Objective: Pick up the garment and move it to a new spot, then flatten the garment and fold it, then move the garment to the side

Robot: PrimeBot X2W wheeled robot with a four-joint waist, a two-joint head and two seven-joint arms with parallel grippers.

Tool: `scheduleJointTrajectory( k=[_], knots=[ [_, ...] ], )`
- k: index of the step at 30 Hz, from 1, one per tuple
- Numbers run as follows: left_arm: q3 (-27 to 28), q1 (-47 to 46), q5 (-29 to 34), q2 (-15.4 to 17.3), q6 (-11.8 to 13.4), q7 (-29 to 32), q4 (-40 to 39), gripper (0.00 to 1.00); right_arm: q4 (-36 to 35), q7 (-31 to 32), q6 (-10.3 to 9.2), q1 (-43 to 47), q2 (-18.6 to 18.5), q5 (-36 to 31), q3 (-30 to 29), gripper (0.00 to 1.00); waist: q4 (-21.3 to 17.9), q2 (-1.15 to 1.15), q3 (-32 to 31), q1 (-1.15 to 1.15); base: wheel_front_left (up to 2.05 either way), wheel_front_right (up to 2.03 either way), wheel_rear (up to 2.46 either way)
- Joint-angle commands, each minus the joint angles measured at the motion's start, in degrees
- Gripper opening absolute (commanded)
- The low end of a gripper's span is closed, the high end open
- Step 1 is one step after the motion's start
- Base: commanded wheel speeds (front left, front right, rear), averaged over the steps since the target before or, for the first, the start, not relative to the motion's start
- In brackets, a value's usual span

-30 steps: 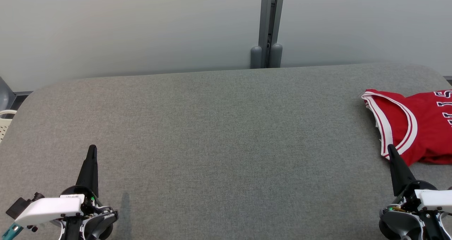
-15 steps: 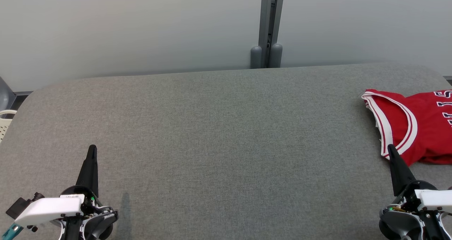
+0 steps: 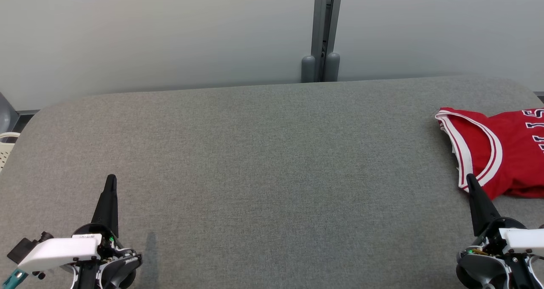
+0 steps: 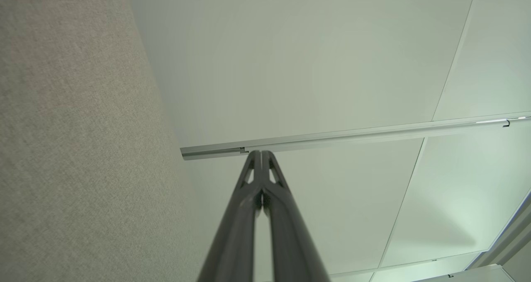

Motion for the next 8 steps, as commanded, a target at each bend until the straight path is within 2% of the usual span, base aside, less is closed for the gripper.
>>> scheduleJointTrajectory(
  k=[1, 8],
  knots=[
    [0.22, -0.79, -0.07, 0.14, -0.21, 0.17, -0.18, 0.00, 0.10, 0.12, 0.04, -0.27, -0.31, -0.01, -0.09, 0.00, 0.00, 0.00, 0.00, 0.00, 0.00, 0.00, 0.00],
    [0.21, -0.79, -0.07, 0.14, -0.21, 0.17, -0.18, 0.00, 0.10, 0.12, 0.04, -0.27, -0.30, -0.02, -0.10, 0.00, 0.00, 0.00, 0.00, 0.00, 0.00, 0.00, 0.00]
  ],
)
